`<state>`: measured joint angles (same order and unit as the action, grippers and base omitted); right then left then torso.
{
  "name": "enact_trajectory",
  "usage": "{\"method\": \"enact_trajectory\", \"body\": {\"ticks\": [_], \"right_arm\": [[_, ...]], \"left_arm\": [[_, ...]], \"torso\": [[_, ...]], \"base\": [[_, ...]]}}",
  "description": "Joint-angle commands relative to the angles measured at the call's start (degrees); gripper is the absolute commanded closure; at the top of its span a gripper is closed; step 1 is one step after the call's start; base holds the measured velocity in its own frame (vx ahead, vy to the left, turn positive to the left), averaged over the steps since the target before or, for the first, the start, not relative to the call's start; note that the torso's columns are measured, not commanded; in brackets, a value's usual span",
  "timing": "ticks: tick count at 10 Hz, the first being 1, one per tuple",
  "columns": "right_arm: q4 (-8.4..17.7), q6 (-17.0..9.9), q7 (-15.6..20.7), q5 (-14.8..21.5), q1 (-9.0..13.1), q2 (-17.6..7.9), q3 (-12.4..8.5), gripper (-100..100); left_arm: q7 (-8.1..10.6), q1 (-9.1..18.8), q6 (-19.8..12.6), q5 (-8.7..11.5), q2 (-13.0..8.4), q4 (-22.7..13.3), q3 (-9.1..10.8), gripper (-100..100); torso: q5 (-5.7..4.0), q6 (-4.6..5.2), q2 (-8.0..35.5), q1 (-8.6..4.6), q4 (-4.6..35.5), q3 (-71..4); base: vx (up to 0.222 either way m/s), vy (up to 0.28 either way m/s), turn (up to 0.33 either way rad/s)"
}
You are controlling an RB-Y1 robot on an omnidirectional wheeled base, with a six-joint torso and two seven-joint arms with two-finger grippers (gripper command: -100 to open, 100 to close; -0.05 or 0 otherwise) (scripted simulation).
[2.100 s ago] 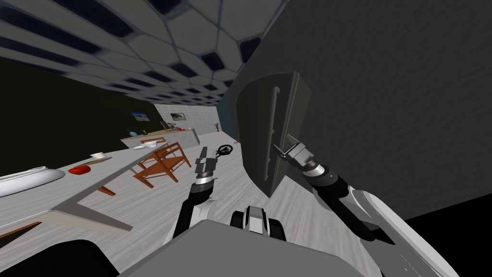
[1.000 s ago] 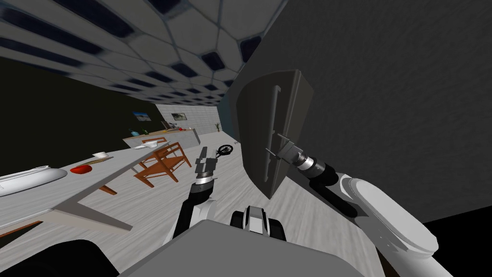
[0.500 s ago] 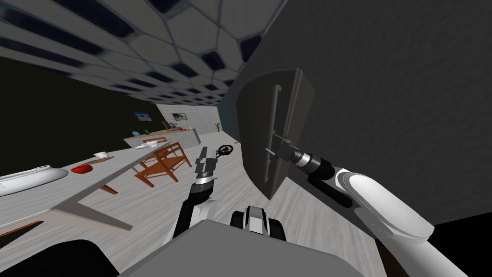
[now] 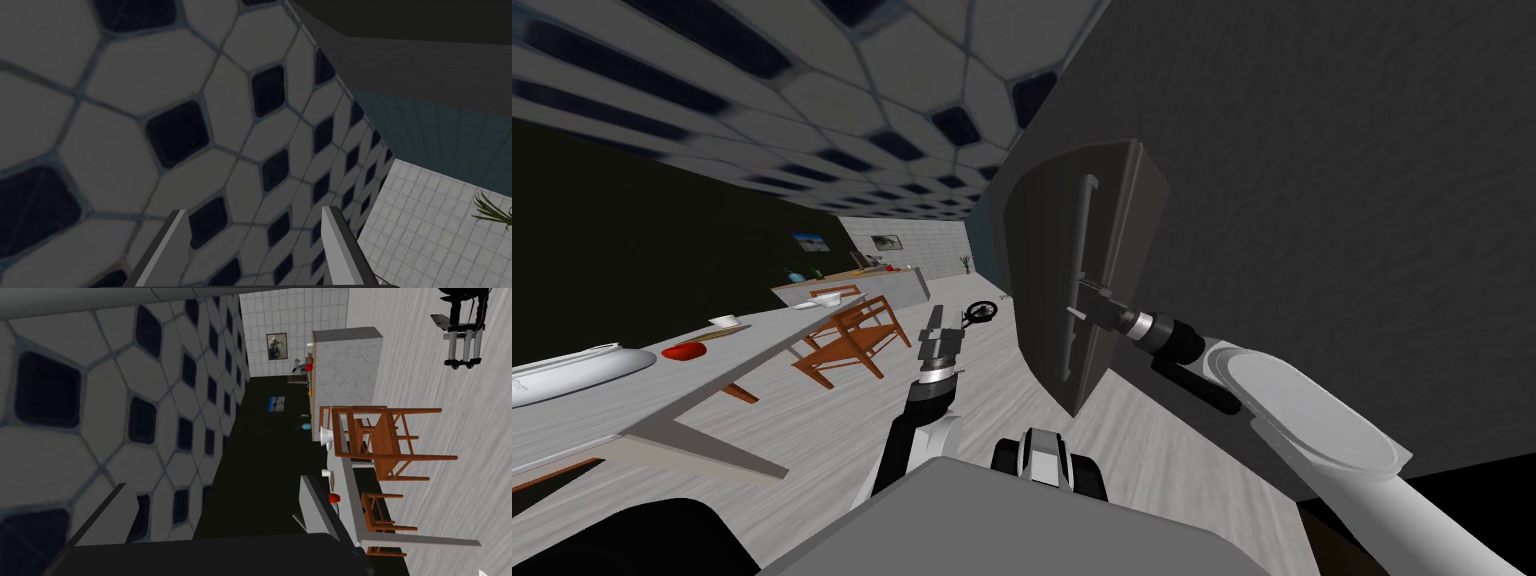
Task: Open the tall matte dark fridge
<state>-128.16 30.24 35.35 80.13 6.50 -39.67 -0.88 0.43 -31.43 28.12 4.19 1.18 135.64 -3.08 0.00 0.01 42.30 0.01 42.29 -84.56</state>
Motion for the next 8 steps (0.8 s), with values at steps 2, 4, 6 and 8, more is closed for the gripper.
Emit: {"method": "enact_trajectory", "body": {"ticks": [2, 4, 6, 8], "right_arm": [[1.53, 0.61, 2.83, 6.34, 2.91, -3.19, 0.38, -100], [2.15, 0.88, 4.02, 9.35, 4.15, -4.65, 0.48, -100], [2.72, 1.15, 5.14, 12.54, 5.33, -6.05, 0.57, -100], [3.23, 1.4, 6.2, 15.63, 6.43, -7.38, 0.65, -100]], "left_arm": [[0.0, 0.0, 0.0, 0.0, 0.0, 0.0, 0.0, 0], [0.0, 0.0, 0.0, 0.0, 0.0, 0.0, 0.0, 0], [0.0, 0.0, 0.0, 0.0, 0.0, 0.0, 0.0, 0], [0.0, 0.0, 0.0, 0.0, 0.0, 0.0, 0.0, 0]], "torso": [[0.0, 0.0, -0.02, 0.0, -0.01, -0.02], [0.0, 0.0, -0.01, -0.01, 0.0, -0.01], [0.0, 0.0, 0.0, 0.0, 0.0, 0.0], [0.0, 0.0, -0.01, -0.01, 0.0, 0.0]], "base": [[0.015, -0.006, 0.008], [0.012, -0.006, 0.008], [0.012, -0.006, 0.008], [0.011, -0.006, 0.008]]}}
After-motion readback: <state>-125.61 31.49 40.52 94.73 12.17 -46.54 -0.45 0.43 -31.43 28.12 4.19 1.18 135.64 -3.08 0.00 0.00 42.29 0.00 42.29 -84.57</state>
